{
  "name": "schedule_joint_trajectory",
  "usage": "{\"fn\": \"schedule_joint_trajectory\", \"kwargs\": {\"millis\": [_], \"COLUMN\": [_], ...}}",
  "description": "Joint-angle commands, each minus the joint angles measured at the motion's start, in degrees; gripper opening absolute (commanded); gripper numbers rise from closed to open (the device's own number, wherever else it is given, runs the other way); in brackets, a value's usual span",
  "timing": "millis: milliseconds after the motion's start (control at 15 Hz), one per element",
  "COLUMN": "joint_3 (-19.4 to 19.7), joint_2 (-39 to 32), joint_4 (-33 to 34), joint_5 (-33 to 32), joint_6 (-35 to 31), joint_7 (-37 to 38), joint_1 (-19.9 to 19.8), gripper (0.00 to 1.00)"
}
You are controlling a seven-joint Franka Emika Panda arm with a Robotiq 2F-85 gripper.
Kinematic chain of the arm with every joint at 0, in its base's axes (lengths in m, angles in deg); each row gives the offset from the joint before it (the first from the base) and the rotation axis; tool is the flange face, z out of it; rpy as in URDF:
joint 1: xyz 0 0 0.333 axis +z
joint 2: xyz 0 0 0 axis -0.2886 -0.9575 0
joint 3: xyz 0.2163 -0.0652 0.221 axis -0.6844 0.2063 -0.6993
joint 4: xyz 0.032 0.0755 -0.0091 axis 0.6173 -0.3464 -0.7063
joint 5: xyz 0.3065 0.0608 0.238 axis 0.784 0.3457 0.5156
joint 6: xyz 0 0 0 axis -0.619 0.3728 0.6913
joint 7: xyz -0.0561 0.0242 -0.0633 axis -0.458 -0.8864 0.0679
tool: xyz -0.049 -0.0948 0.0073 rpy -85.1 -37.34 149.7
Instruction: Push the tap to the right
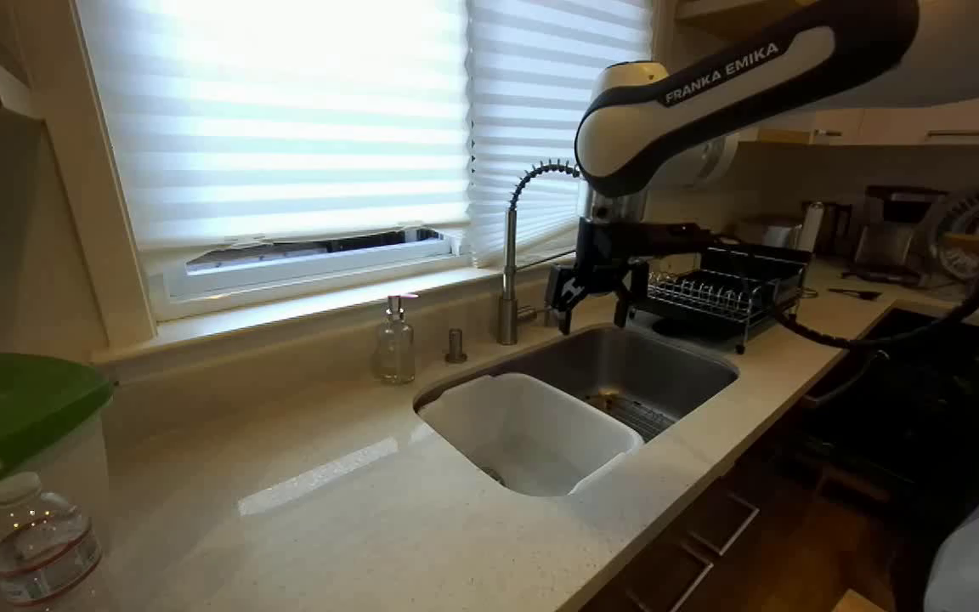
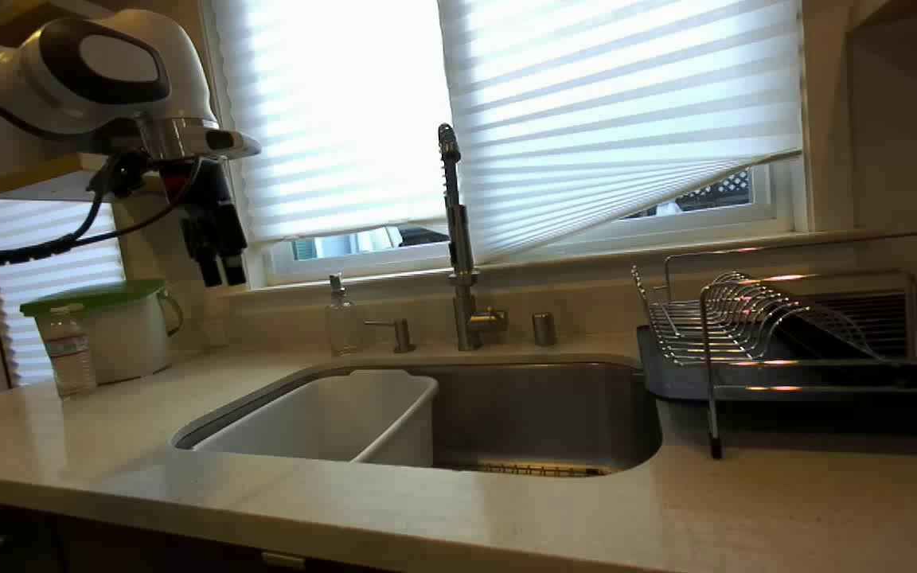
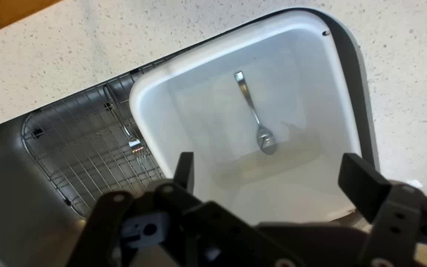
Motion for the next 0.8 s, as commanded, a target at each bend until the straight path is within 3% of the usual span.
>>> {"fn": "schedule_joint_trajectory", "kwargs": {"millis": [0, 400, 533, 733], "joint_3": [0.3, 0.3, 2.1, 7.1], "joint_2": [0.0, 0.0, -1.5, -4.2], "joint_4": [0.1, 0.1, 1.8, 5.9], "joint_5": [-0.1, -0.1, 0.0, 1.6], "joint_6": [0.2, 0.2, 0.3, 1.3], "joint_7": [0.1, 0.1, -4.6, -17.8], "joint_1": [0.3, 0.3, 0.2, 0.4], "gripper": [1.0, 1.0, 1.0, 1.0]}}
